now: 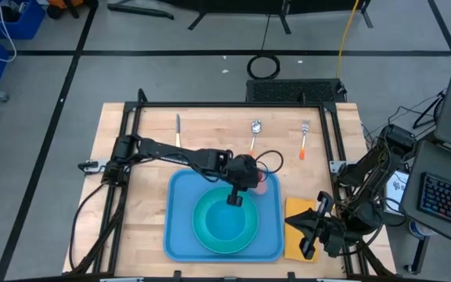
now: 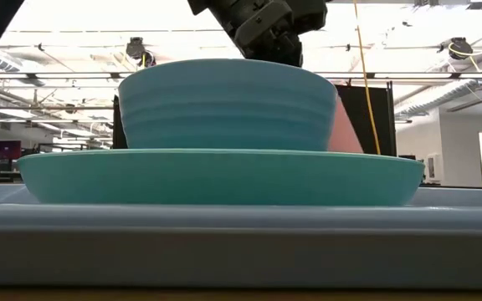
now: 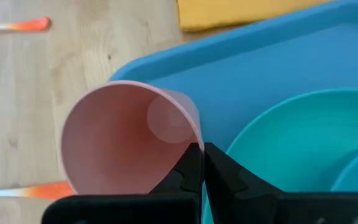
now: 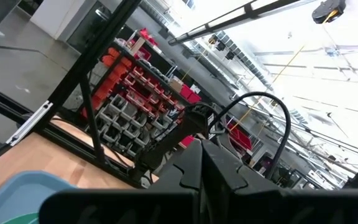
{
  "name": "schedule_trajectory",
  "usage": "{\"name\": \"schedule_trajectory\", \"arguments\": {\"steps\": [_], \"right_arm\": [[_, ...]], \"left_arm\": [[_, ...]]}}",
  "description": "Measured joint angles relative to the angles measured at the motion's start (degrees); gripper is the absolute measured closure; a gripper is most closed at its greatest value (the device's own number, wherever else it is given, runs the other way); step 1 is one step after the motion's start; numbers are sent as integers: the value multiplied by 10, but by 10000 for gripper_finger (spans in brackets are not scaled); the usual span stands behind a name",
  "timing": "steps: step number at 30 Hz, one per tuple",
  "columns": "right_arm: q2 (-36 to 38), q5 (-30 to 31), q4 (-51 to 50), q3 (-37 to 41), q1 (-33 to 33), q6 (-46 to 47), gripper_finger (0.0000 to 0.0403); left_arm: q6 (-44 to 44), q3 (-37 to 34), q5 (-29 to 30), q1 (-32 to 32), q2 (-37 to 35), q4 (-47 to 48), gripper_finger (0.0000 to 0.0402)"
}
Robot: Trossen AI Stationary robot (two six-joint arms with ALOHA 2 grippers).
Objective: Set up tray
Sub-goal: Put the pink cup on the blue tray at the top right of the light blue plate
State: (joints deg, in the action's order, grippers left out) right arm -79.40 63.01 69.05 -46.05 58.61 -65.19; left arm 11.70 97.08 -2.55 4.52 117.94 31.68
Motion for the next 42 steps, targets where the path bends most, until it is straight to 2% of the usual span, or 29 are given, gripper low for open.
{"name": "schedule_trajectory", "arguments": {"steps": [9, 14, 42], "right_arm": [[0, 0, 0, 0, 0, 4, 403], [0, 1, -2, 0, 0, 7, 403], [0, 2, -7, 0, 0, 15, 403]], "left_arm": [[-8, 0, 2, 0, 4, -1, 396], [-12, 0, 28, 0, 4, -3, 386], [-8, 0, 11, 0, 4, -19, 378]]}}
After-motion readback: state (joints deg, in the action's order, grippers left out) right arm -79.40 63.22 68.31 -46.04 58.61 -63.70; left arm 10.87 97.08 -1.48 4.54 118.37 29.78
